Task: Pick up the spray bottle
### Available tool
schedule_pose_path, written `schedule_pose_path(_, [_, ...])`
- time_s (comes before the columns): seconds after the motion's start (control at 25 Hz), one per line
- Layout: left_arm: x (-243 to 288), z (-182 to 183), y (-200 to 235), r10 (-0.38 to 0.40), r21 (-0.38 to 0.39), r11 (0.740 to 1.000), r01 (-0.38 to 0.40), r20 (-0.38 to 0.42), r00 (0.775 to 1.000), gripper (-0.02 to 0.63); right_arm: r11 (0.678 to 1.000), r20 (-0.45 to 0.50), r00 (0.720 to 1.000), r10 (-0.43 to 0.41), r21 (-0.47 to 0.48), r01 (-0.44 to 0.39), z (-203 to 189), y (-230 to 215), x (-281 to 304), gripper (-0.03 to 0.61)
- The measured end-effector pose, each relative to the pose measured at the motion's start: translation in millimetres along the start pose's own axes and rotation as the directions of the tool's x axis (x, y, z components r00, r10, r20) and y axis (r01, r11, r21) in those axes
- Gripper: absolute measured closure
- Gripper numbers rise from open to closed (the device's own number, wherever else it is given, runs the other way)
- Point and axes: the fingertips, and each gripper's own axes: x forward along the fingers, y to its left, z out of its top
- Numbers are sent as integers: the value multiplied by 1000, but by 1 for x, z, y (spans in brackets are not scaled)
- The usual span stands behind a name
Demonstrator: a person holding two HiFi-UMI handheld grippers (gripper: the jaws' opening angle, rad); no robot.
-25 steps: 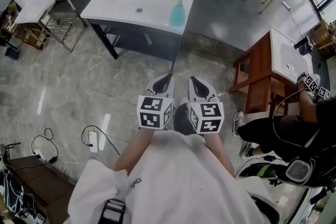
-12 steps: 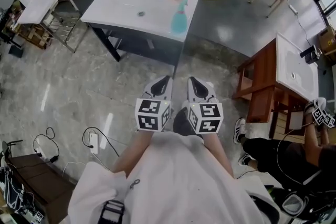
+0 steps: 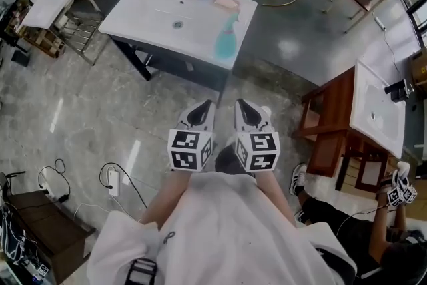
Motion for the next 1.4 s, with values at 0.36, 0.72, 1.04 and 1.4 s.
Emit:
schedule_pose_path(0.36, [55,16,2,51,-14,999,-51,-20,998,581,998,-30,998,57,-1,-57,11,-43,39,549])
schedule_pose_path(0.72, [106,35,-5,107,-16,994,-107,-5,994,581,992,-13,992,126,-17,-126,31,-87,73,549])
schedule_pose_path(1.04, [137,46,-6,162,-41,986,-162,3,987,581,979,-32,980,198,-42,-199,40,-106,98,549])
schedule_pose_path(1.4, [148,43,1,210,-70,975,-210,-4,978,581,969,-46,970,239,-51,-241,39,-114,110,549])
